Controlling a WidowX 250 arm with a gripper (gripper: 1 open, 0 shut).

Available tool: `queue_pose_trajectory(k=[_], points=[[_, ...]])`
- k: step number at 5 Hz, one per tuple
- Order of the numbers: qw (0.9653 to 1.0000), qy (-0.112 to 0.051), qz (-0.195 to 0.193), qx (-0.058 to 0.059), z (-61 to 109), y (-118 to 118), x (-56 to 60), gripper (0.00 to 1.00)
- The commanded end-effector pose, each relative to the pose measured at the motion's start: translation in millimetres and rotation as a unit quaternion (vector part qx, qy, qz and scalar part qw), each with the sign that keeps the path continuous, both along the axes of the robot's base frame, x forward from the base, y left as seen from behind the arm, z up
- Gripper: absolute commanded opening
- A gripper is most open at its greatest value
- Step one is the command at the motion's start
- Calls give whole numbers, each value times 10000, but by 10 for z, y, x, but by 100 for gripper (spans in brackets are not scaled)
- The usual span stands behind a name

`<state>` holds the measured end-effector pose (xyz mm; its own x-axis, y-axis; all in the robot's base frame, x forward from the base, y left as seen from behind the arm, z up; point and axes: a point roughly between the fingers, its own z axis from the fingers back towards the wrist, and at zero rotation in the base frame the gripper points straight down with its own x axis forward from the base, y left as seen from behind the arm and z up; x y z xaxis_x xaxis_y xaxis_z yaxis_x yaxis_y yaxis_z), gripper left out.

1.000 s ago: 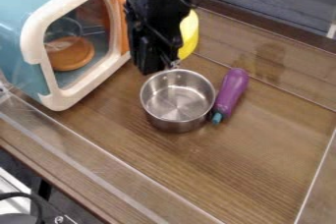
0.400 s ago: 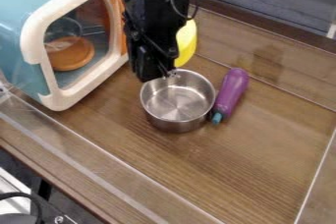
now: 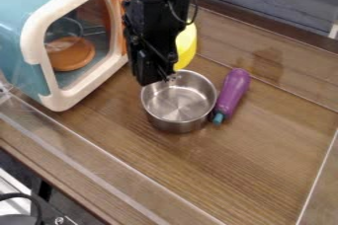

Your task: Put the banana in the silver pot

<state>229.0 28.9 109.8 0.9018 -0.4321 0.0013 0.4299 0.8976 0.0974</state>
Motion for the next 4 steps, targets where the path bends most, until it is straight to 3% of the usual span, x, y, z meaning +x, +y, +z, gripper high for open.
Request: queue_pose_trajectory(k=[1,4], points=[[9997,-222,52,7,65,38,30,0],[9997,-254,69,-17,28,50,39,0]])
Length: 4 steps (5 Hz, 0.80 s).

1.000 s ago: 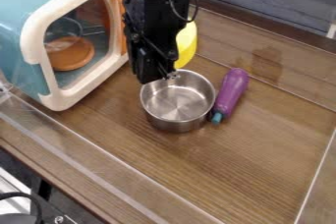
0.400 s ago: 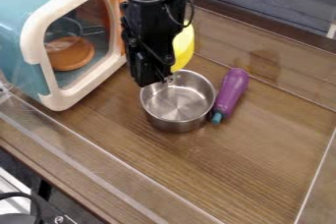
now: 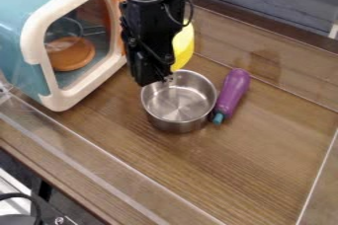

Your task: Put the banana in the silver pot

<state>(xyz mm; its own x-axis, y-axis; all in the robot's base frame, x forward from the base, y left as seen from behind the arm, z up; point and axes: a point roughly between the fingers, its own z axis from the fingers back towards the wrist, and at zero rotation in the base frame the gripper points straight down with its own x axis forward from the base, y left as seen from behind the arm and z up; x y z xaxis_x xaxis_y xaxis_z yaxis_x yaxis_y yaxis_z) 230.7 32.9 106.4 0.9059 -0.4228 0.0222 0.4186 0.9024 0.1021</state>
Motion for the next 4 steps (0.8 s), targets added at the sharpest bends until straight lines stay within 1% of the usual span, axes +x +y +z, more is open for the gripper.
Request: queue_pose_trajectory(k=[1,2,4], points=[[9999,-150,26,-4,54,3,27,100],[9999,-163,50,-23,52,-6,37,0],[9998,-178,81,-55,62,-28,52,0]])
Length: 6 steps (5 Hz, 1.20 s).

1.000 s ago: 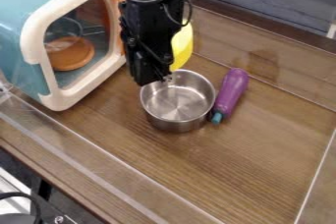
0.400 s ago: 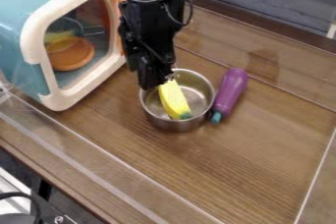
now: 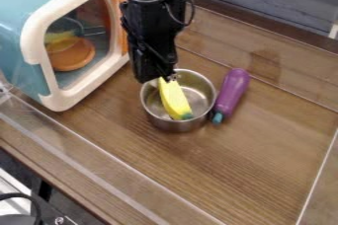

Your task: Put the banana in the silver pot

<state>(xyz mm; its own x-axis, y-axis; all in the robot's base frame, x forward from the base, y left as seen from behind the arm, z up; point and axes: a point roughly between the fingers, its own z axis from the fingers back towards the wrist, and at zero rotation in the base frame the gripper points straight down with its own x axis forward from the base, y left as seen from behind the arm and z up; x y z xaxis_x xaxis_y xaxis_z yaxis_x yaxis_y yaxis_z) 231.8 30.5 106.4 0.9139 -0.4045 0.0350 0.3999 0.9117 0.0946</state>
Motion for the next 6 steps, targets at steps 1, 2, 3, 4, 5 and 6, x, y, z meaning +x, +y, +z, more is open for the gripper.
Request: queue_pose_trajectory(k=[1,2,3,4,5,6], points=[[9999,-141,-2,-12,70,-18,45,0],[9999,-148,14,-30,79,-33,49,0],[9999,-156,30,-48,90,-47,54,0],[9998,-162,50,-66,101,-58,58,0],[9998,-170,72,-85,112,-68,63,0],[9997,-176,93,-105,121,-77,68,0]])
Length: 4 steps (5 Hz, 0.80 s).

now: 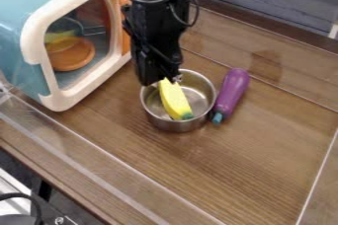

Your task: Put the banana in the silver pot

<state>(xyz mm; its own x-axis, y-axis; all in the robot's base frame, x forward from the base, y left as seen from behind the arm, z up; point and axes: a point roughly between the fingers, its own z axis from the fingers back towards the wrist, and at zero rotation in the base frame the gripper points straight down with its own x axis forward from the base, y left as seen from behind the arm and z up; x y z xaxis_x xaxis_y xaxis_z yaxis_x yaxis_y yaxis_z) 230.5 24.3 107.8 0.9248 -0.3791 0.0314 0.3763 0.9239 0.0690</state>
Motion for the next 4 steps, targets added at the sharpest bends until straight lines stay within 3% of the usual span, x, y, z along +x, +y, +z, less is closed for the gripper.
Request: queue_pose_trajectory(k=[1,4], points=[[9997,-251,-20,-9,115,-24,87,0],[9996,-266,20,-65,122,-56,105,0]])
